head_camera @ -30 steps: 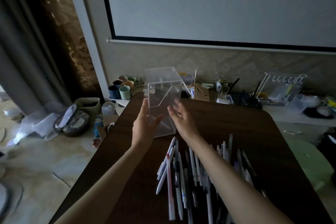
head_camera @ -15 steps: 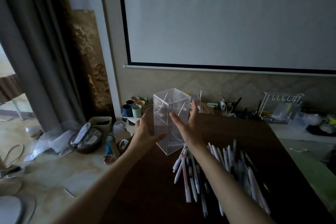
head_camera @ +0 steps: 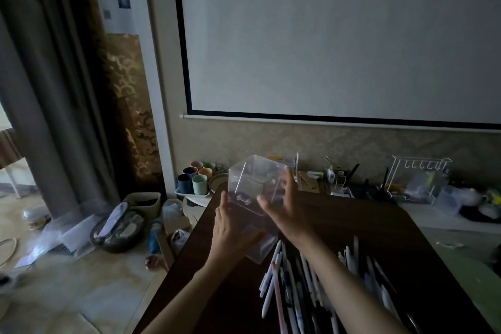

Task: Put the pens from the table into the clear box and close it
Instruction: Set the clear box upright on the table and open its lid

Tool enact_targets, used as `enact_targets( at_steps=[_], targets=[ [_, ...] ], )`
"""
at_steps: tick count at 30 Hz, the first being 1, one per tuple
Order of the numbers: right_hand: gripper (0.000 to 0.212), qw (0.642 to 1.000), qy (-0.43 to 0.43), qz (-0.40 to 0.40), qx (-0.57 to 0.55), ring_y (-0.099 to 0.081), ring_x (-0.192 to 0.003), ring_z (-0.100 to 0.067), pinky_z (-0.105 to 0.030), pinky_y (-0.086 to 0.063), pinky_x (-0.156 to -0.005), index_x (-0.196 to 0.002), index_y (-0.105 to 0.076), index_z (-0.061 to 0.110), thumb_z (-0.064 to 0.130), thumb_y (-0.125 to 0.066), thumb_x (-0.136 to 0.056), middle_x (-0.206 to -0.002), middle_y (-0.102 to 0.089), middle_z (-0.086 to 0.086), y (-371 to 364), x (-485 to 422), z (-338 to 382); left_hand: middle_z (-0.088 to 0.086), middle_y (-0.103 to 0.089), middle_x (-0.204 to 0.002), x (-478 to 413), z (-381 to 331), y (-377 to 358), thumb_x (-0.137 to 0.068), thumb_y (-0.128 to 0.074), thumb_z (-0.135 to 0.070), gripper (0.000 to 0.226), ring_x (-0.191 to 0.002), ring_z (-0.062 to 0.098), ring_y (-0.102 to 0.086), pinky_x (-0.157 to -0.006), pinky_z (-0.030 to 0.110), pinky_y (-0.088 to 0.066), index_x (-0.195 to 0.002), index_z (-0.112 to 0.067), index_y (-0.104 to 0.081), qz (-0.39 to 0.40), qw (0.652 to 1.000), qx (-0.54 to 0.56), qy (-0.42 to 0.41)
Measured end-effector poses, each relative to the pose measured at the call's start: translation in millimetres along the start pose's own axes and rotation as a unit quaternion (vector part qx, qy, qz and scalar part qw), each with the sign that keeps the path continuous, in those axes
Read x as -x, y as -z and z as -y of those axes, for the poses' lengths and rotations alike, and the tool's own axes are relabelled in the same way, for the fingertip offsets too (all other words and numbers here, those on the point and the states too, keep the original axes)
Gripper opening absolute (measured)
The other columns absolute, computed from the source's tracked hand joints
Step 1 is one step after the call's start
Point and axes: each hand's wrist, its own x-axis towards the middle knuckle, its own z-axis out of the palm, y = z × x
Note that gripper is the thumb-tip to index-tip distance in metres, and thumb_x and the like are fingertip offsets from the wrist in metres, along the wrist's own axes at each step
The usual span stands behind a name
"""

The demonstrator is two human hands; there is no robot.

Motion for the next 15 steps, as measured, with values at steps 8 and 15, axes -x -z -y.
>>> enact_targets(
  at_steps=[8, 15],
  targets=[
    [0.060, 0.999, 0.000, -0.026, -0.042, -0.011, -0.135, 0.006, -0.003, -0.014, -0.103, -0.148, -0.009, 0.027, 0.042, -0.035, -0.095, -0.151, -0.012, 0.018, 5.8, 10.4, -15.6, -0.003, -0.035, -0.138, -12.7, -13.0, 11.2, -0.060, -0.082, -0.041, 0.108, -0.129, 0.014, -0.032, -0.106, 0.045, -0.036, -0.144, -0.030, -0.016, 0.066, 0.996, 0.059, -0.029],
    [0.058, 0.991, -0.013, -0.129, -0.024, -0.025, -0.140, -0.007, -0.035, -0.028, -0.116, -0.138, -0.022, 0.036, 0.033, -0.053, -0.090, -0.146, -0.026, 0.017, -28.6, 45.9, -30.1, -0.029, -0.063, -0.111, -6.4, -7.9, 1.5, -0.063, -0.081, -0.021, 0.088, -0.110, 0.003, -0.060, -0.095, 0.049, -0.051, -0.127, -0.054, -0.031, 0.053, 0.987, 0.148, 0.021]
  ],
)
